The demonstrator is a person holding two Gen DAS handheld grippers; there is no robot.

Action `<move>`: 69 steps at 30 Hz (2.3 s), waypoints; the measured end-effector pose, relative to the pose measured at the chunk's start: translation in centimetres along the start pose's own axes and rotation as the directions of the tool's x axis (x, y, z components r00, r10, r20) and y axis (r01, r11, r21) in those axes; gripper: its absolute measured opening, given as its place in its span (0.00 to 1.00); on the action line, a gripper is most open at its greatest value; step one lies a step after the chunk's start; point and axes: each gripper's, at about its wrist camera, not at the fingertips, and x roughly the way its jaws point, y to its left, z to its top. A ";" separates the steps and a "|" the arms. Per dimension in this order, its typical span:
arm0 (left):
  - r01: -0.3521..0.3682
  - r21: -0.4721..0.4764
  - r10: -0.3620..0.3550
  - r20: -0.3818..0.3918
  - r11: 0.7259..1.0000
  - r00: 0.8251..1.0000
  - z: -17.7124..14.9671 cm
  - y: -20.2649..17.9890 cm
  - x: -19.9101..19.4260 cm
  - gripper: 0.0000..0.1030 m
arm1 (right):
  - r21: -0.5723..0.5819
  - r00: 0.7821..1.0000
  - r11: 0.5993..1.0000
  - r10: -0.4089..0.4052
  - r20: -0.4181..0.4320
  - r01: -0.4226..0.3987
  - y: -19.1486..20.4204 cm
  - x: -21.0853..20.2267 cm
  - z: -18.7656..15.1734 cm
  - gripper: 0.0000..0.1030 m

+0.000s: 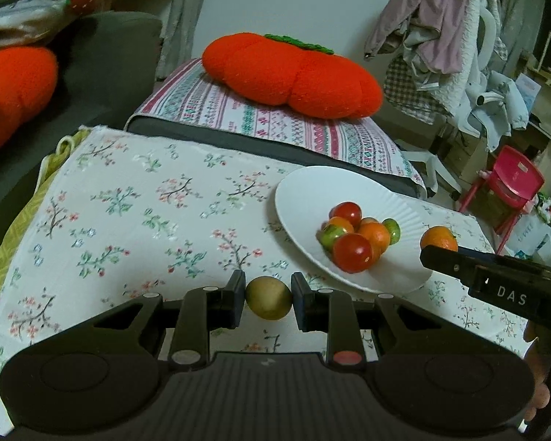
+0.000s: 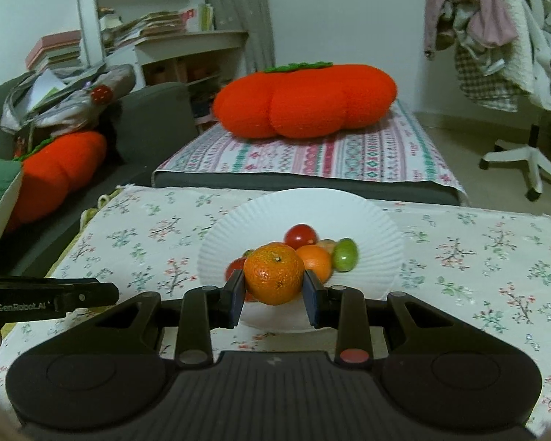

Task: Organize fruits
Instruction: 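Carry both fruits onto the white plate and open both tools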

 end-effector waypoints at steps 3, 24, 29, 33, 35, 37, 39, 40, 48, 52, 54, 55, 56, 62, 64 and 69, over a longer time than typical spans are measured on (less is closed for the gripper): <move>-0.004 0.026 0.003 0.012 1.000 1.000 0.4 -0.5 0.4 0.04 | 0.016 1.000 1.000 -0.015 0.003 0.015 -0.7 0.0 0.1 0.29; -0.030 0.177 0.021 0.054 0.984 0.998 2.1 -4.5 5.4 0.04 | 0.077 0.993 0.990 -0.117 0.008 0.117 -3.9 1.3 0.6 0.29; -0.024 0.230 0.009 0.067 0.973 0.998 2.0 -5.3 6.7 0.04 | 0.057 0.992 0.991 -0.122 -0.021 0.123 -3.9 2.3 0.2 0.29; -0.025 0.235 0.009 0.069 0.972 0.998 2.1 -5.3 7.6 0.04 | 0.038 0.991 0.991 -0.125 -0.043 0.126 -3.6 2.9 -0.2 0.30; -0.018 0.236 0.001 0.072 0.972 0.997 2.1 -5.3 7.9 0.04 | 0.028 0.991 0.991 -0.126 -0.050 0.128 -3.4 3.1 -0.4 0.30; -0.013 0.243 -0.005 0.074 0.970 0.997 2.1 -5.4 8.2 0.04 | 0.013 0.990 0.992 -0.126 -0.055 0.127 -3.1 3.3 -0.6 0.30; -0.011 0.249 -0.008 0.073 0.968 0.997 2.0 -5.5 8.5 0.04 | 0.006 0.990 0.992 -0.125 -0.059 0.126 -2.8 3.6 -0.8 0.30; -0.010 0.252 -0.009 0.072 0.968 0.997 2.0 -5.6 8.6 0.04 | 0.001 0.990 0.992 -0.127 -0.062 0.127 -2.7 3.7 -0.9 0.30; 0.019 0.233 -0.037 0.073 0.972 0.997 2.1 -5.3 9.1 0.09 | -0.001 0.990 0.991 -0.132 -0.057 0.132 -2.6 3.7 -0.9 0.32; 0.039 0.176 -0.050 0.062 0.984 0.997 2.4 -4.4 8.7 0.23 | 0.049 0.990 0.989 -0.136 -0.029 0.137 -3.5 2.8 -0.4 0.33; 0.046 0.147 -0.055 0.055 0.988 0.997 2.5 -3.9 8.5 0.24 | 0.081 0.990 0.987 -0.141 -0.015 0.142 -4.1 2.3 -0.2 0.33; 0.047 0.138 -0.055 0.054 0.989 0.997 2.5 -3.8 8.3 0.25 | 0.094 0.989 0.985 -0.146 -0.012 0.147 -4.4 2.2 -0.2 0.33; 0.044 0.134 -0.052 0.053 0.990 0.997 2.5 -3.8 8.1 0.25 | 0.102 0.989 0.983 -0.150 -0.012 0.151 -4.5 2.2 -0.2 0.34; 0.011 0.129 -0.021 0.072 0.992 0.997 2.6 -3.4 6.1 0.33 | 0.123 0.986 0.978 -0.169 -0.011 0.169 -4.9 1.8 -0.2 0.37; 0.015 0.099 -0.023 0.084 0.995 0.996 2.8 -2.6 5.0 0.38 | 0.130 0.986 0.977 -0.168 0.003 0.166 -4.8 1.3 -0.1 0.38; -0.018 0.056 0.012 0.101 0.998 0.995 2.5 -1.3 2.6 0.40 | 0.159 0.986 0.974 -0.165 0.030 0.159 -4.7 -0.5 -0.3 0.44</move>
